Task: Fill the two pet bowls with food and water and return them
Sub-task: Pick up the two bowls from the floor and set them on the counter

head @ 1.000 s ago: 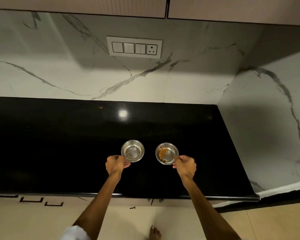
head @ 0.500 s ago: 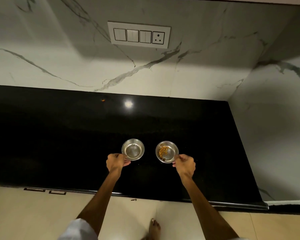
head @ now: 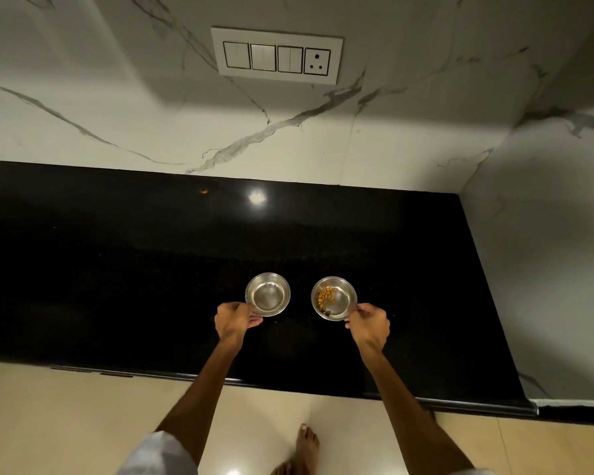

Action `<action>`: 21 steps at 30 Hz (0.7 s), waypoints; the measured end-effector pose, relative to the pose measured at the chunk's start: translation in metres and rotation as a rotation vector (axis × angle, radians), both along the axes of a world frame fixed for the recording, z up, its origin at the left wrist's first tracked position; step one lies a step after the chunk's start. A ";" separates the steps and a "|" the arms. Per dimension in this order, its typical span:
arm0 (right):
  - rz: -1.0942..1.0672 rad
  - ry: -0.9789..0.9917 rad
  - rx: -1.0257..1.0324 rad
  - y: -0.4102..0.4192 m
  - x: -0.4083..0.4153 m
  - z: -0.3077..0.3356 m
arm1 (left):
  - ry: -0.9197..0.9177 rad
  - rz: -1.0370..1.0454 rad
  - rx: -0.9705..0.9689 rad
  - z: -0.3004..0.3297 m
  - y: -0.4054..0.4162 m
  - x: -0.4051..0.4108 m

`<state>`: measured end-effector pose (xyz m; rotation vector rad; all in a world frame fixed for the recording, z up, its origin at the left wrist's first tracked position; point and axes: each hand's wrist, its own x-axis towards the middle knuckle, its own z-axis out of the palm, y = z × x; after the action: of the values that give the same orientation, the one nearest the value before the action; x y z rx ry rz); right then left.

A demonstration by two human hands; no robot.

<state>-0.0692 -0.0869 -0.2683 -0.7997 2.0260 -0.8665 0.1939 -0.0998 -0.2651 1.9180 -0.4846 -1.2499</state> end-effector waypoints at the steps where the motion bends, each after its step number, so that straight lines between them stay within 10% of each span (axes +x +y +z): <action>1: -0.001 0.004 0.003 0.001 0.000 -0.001 | 0.003 -0.002 0.000 0.000 0.000 -0.001; 21: -0.006 0.102 -0.020 0.010 -0.017 -0.006 | -0.041 0.020 0.001 0.001 0.012 -0.007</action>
<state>-0.0867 -0.0771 -0.2743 -0.8644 2.1122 -0.8663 0.1868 -0.0875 -0.2640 1.9479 -0.4846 -1.1997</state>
